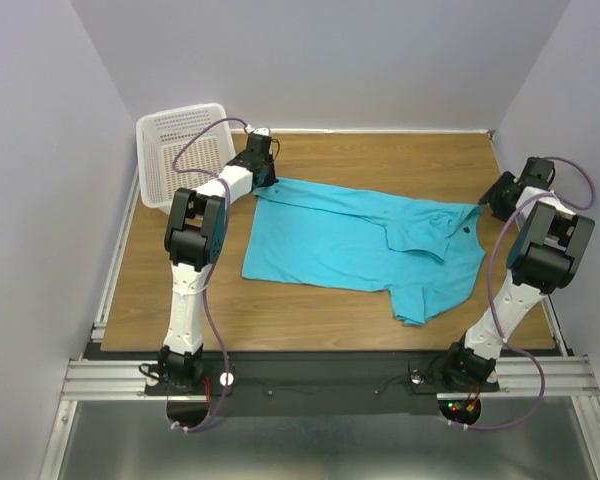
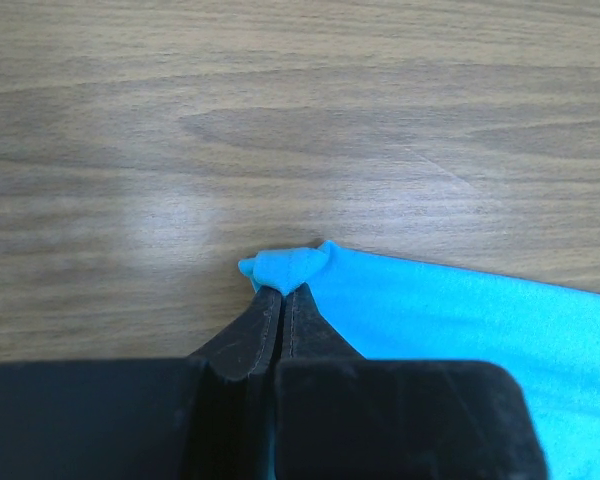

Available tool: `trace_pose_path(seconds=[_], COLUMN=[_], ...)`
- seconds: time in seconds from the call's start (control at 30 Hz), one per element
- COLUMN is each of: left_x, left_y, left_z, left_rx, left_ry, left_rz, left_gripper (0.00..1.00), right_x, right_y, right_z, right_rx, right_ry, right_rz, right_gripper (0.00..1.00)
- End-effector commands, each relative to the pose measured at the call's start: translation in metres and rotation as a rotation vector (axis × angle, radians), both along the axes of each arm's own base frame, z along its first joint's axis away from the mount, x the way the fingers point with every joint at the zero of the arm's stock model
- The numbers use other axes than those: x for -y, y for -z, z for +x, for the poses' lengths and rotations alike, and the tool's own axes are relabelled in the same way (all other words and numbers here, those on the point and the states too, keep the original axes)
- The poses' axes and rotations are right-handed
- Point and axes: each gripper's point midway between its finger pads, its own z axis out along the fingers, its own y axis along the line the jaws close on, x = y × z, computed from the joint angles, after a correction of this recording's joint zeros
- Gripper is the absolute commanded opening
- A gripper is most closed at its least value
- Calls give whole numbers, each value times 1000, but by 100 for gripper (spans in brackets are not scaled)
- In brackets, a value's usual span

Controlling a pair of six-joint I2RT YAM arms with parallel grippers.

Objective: Fold and stack the t-shirts
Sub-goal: Fold the tshirt

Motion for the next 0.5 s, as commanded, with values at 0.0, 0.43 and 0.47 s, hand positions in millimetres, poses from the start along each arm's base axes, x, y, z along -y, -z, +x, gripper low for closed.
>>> trace_pose_path(seconds=[0.0, 0.43, 0.47], left_x=[-3, 0, 0], left_y=[-12, -14, -13], left_z=[8, 9, 9], left_rx=[32, 33, 31], left_ry=[-3, 10, 10], left_rz=[-5, -12, -14], left_gripper=[0, 0, 0], right_x=[10, -77, -78], right_y=[-43, -44, -38], right_z=[14, -20, -22], right_rx=[106, 218, 205], right_ry=[-62, -511, -502], right_rz=[-113, 53, 74], right_gripper=[68, 100, 100])
